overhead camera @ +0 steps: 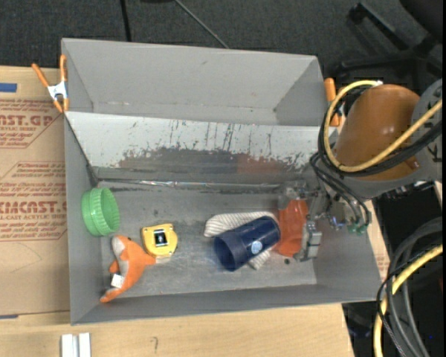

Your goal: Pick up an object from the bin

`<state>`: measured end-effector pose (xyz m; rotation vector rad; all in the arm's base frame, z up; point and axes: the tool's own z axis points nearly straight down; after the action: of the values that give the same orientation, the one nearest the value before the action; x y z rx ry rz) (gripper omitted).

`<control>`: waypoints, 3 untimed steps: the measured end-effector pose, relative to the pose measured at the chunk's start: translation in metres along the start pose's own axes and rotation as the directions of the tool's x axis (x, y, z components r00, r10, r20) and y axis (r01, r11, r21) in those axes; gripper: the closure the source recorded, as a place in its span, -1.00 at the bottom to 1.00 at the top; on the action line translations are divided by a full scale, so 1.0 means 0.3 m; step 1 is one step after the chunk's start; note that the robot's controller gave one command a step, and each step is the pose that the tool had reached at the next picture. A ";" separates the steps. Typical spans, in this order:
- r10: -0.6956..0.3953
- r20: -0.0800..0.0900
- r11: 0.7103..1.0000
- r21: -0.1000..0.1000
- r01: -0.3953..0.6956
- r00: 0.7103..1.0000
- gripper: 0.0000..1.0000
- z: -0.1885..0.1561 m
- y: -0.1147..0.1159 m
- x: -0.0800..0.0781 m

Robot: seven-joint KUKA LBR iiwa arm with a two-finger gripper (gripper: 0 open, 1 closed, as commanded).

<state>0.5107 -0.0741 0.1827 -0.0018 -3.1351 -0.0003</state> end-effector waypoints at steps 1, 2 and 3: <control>-0.001 0.008 1.000 0.001 0.001 1.000 -1.00 -0.014 0.001 -0.006; 0.051 0.016 0.999 0.000 -0.051 0.999 -1.00 0.034 0.010 -0.011; 0.014 0.009 1.000 0.001 -0.014 1.000 1.00 0.308 0.098 -0.020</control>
Offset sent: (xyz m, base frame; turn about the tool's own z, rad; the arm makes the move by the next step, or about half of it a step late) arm 0.0009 0.0162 -0.0760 0.2222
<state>0.5163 -0.0447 0.0904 -0.0240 -3.1440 0.0009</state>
